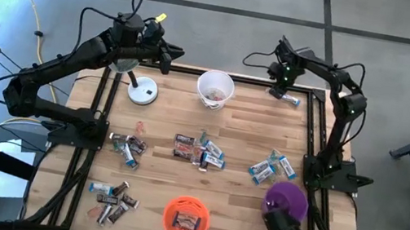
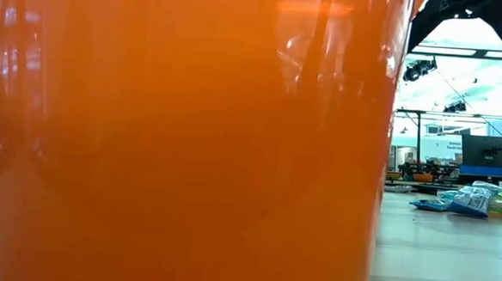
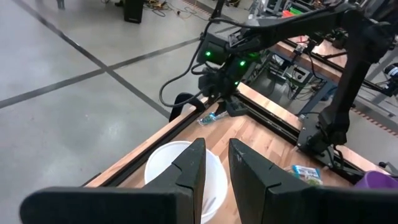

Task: Organize candy in baskets
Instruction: Put the blue gummy into the white bucket

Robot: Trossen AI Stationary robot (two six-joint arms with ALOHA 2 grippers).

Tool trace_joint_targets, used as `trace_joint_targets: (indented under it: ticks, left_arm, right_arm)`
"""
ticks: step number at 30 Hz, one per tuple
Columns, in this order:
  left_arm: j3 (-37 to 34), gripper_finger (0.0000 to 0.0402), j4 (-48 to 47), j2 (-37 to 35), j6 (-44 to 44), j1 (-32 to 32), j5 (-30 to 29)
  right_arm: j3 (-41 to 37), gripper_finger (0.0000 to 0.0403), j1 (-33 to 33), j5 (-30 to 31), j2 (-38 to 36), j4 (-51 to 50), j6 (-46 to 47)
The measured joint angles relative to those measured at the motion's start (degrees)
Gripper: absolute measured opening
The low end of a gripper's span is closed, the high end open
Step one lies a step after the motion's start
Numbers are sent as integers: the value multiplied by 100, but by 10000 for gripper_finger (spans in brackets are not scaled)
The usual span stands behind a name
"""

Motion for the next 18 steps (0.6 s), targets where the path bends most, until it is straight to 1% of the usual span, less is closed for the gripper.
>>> trace_joint_targets:
  ticks: [7, 10, 13, 15, 18]
  left_arm:
    - [0, 55, 2, 0, -10, 0, 0]
    - [0, 55, 2, 0, -12, 0, 0]
    - [0, 55, 2, 0, -39, 0, 1]
    - [0, 55, 2, 0, -106, 1, 1]
    - [0, 55, -12, 0, -106, 2, 2]
  right_arm:
    - [0, 204, 9, 166, 55, 537, -263]
    - [0, 204, 18, 165, 55, 534, -505]
    - [0, 204, 93, 219, 35, 368, -452]
    - [0, 204, 160, 129, 7, 167, -452]
    - [0, 204, 243, -172, -59, 101, -429]
